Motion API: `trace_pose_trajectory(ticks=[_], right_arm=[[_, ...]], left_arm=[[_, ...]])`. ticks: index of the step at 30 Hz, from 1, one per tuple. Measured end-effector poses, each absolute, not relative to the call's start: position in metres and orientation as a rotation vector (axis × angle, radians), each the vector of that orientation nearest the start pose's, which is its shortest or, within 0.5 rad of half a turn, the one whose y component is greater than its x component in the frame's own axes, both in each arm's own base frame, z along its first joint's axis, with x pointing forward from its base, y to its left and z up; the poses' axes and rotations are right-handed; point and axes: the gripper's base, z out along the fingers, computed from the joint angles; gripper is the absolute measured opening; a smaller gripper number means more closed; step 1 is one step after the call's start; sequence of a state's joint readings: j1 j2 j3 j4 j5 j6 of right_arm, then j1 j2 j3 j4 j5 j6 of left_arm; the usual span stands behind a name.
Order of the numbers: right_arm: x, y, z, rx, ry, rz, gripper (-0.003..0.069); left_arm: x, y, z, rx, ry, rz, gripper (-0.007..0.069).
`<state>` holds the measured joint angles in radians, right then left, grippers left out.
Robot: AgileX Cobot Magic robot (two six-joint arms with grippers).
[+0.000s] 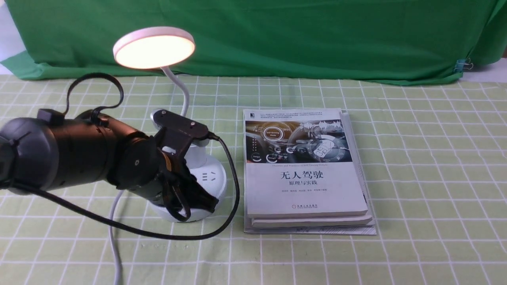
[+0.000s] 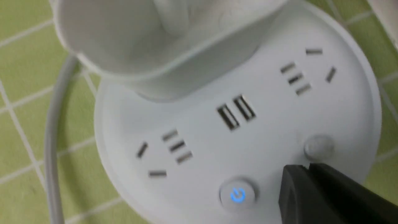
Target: Turn on the table lamp on the green coffee tablecloth with your hand.
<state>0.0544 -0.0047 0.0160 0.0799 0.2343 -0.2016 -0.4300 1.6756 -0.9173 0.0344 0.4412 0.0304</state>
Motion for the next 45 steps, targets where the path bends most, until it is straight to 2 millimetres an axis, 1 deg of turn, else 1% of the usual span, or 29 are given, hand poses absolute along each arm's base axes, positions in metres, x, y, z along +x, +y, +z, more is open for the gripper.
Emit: trace_pose_trajectory(ticks=[2, 3, 4, 5, 8, 9, 10, 11, 12, 14, 15, 16, 19, 22, 26, 30, 41, 45], right_arm=[[0.055, 0.005, 0.187, -0.168, 1.72, -0.035, 0.0242], [0.055, 0.005, 0.187, -0.168, 1.72, -0.035, 0.0242], [0.055, 0.005, 0.187, -0.168, 1.72, -0.035, 0.0242], [0.055, 0.005, 0.187, -0.168, 1.72, -0.035, 0.0242], [0.055, 0.005, 0.187, -0.168, 1.72, -0.035, 0.0242], [0.055, 0.005, 0.187, -0.168, 1.72, -0.035, 0.0242], [0.055, 0.005, 0.187, -0.168, 1.72, -0.035, 0.0242], [0.055, 0.005, 0.187, -0.168, 1.72, -0.035, 0.0242], [0.055, 0.005, 0.187, -0.168, 1.72, -0.035, 0.0242], [0.055, 0.005, 0.187, -0.168, 1.72, -0.035, 0.0242], [0.055, 0.005, 0.187, -0.168, 1.72, -0.035, 0.0242], [0.055, 0.005, 0.187, -0.168, 1.72, -0.035, 0.0242], [0.055, 0.005, 0.187, -0.168, 1.72, -0.035, 0.0242], [0.055, 0.005, 0.187, -0.168, 1.72, -0.035, 0.0242], [0.055, 0.005, 0.187, -0.168, 1.72, -0.035, 0.0242], [0.055, 0.005, 0.187, -0.168, 1.72, -0.035, 0.0242], [0.055, 0.005, 0.187, -0.168, 1.72, -0.035, 0.0243], [0.055, 0.005, 0.187, -0.168, 1.72, -0.035, 0.0244]], left_arm=[[0.275, -0.125, 0.189, 0.664, 2.648, -0.082, 0.0018], [0.274, -0.124, 0.19, 0.663, 2.651, -0.082, 0.0018], [0.258, -0.118, 0.199, 0.658, 2.657, -0.098, 0.0018], [0.247, -0.114, 0.206, 0.653, 2.642, -0.114, 0.0018], [0.201, -0.099, 0.216, 0.597, 2.626, -0.213, 0.0018], [0.191, -0.095, 0.222, 0.58, 2.598, -0.238, 0.0018], [0.174, -0.089, 0.229, 0.543, 2.558, -0.286, 0.0018], [0.173, -0.089, 0.227, 0.54, 2.566, -0.29, 0.0018], [0.149, -0.081, 0.243, 0.481, 2.448, -0.367, 0.0018], [0.13, -0.073, 0.256, 0.436, 2.316, -0.422, 0.0018], [0.127, -0.072, 0.256, 0.429, 2.306, -0.429, 0.0018], [0.112, -0.064, 0.265, 0.403, 2.184, -0.455, 0.0018], [0.087, -0.051, 0.274, 0.375, 1.99, -0.472, 0.0018], [0.069, -0.042, 0.274, 0.359, 1.876, -0.485, 0.0018], [0.052, -0.034, 0.279, 0.346, 1.759, -0.496, 0.0019], [0.045, -0.031, 0.284, 0.335, 1.689, -0.5, 0.0019], [0.044, -0.03, 0.284, 0.334, 1.681, -0.501, 0.0019], [0.046, -0.03, 0.279, 0.331, 1.674, -0.487, 0.0019]])
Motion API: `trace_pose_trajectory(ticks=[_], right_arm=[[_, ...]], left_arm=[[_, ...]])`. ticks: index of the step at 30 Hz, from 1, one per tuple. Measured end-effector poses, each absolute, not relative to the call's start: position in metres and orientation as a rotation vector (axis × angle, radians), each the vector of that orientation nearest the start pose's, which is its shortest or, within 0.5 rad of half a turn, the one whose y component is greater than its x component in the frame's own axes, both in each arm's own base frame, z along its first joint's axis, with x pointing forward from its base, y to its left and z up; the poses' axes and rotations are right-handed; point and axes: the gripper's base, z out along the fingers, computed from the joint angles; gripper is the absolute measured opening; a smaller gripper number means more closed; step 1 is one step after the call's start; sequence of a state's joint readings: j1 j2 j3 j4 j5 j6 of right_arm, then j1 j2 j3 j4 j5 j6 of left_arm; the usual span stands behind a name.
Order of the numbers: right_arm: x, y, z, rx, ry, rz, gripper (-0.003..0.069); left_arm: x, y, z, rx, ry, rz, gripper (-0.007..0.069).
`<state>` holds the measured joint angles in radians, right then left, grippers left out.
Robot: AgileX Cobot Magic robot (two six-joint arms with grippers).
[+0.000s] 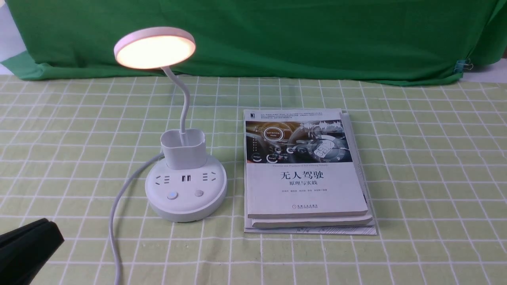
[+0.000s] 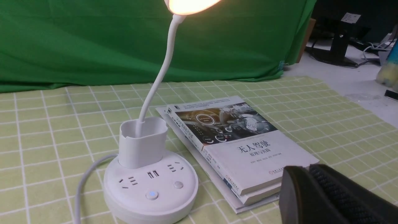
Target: Turn on the table lamp on the green coffee tablecloth with your hand.
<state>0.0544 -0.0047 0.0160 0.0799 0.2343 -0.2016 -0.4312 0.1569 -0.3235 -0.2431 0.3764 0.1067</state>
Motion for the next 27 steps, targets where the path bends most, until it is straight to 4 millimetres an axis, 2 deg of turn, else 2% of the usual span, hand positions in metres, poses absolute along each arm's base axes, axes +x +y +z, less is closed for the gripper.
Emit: trace_pose_trajectory(ticks=[4, 9, 12, 17, 21, 27], right_arm=[[0.055, 0.005, 0.187, -0.168, 1.72, -0.035, 0.0244], [0.055, 0.005, 0.187, -0.168, 1.72, -0.035, 0.0244], [0.055, 0.005, 0.187, -0.167, 1.718, -0.035, 0.0244], [0.055, 0.005, 0.187, -0.168, 1.722, -0.035, 0.0242], [0.055, 0.005, 0.187, -0.168, 1.72, -0.035, 0.0242], [0.055, 0.005, 0.187, -0.168, 1.72, -0.035, 0.0242]], left_arm=[[0.05, -0.025, 0.262, 0.388, 1.684, -0.311, 0.0019], [0.045, -0.018, 0.245, 0.259, 1.673, -0.271, 0.0019], [0.047, -0.013, 0.223, 0.144, 1.695, -0.208, 0.0019], [0.054, -0.008, 0.187, 0.06, 1.782, -0.124, 0.0019], [0.056, -0.006, 0.193, 0.04, 1.682, -0.103, 0.0024], [0.056, -0.006, 0.195, 0.049, 1.659, -0.089, 0.0034]])
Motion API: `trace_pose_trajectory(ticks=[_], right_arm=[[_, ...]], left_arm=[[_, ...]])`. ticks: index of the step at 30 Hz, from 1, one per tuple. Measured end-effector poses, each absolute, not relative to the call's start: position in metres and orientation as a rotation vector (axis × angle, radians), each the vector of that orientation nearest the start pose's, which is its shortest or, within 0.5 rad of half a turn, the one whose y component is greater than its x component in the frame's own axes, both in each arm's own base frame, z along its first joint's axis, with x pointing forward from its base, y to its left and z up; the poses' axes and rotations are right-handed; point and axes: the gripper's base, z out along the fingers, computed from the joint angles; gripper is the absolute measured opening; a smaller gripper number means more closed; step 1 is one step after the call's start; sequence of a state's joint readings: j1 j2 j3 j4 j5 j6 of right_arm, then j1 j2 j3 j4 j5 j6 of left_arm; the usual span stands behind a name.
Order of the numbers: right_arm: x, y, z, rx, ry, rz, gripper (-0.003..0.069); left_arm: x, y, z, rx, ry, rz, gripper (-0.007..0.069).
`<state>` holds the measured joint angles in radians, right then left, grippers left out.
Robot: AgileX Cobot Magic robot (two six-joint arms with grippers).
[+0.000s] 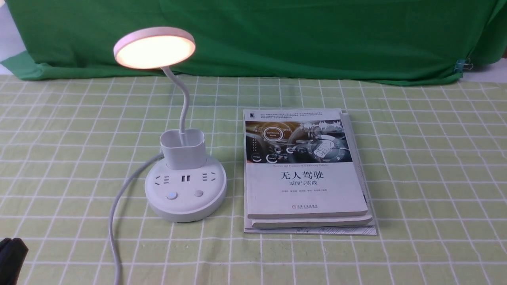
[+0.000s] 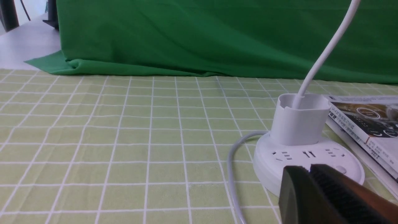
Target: Turn on the table lamp on the green coffee tablecloth with your hand.
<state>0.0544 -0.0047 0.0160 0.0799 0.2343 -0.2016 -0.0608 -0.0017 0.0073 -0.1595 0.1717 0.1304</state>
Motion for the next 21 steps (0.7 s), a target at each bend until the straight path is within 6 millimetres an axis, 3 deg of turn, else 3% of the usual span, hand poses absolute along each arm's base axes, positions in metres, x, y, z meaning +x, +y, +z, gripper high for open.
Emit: trace_pose_trajectory(ticks=[21], right_arm=[[0.0555, 0.0047, 0.1868, -0.168, 1.72, -0.035, 0.0242]], left_arm=[[0.0561, -0.0048, 0.1952, 0.1, 1.658, -0.023, 0.0054]])
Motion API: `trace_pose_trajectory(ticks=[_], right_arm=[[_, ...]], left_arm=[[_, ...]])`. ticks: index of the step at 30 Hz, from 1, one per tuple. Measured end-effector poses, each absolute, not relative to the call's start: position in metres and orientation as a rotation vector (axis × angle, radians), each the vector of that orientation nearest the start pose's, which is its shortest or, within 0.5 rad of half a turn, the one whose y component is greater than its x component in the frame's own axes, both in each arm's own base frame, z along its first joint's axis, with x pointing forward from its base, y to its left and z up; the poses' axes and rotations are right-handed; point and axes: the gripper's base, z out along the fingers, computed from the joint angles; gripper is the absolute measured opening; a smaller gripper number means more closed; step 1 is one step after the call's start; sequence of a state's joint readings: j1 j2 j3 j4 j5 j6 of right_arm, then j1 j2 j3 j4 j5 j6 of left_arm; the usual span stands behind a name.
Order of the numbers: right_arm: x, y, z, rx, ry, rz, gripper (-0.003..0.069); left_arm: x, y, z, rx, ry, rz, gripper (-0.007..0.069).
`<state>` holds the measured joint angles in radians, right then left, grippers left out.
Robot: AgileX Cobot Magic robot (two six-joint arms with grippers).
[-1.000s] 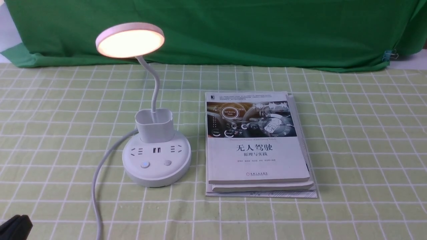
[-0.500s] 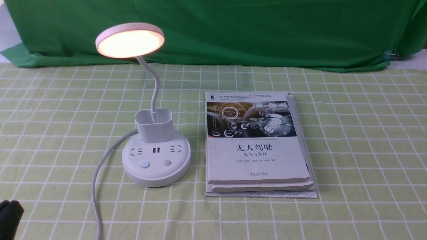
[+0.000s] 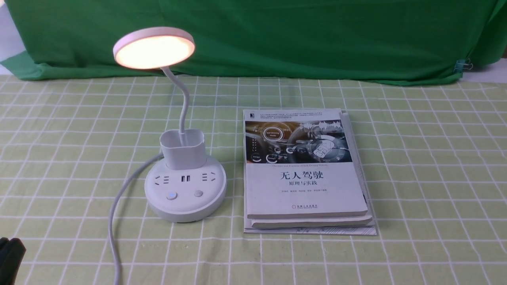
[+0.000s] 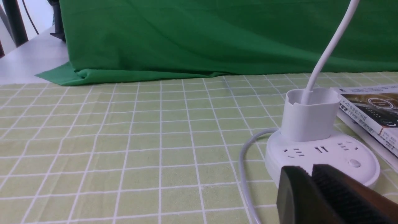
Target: Turn on the table lamp on the green coffee tablecloth with your hand.
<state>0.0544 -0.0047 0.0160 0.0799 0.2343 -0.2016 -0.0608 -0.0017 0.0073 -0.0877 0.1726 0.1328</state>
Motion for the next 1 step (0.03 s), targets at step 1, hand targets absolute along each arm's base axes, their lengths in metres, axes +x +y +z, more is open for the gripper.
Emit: trace_pose_trajectory(ticks=[1], right_arm=[[0.0555, 0.0047, 0.1868, -0.168, 1.72, -0.035, 0.0242]], left_arm=[[0.0561, -0.0048, 0.1952, 0.1, 1.658, -0.023, 0.0054]])
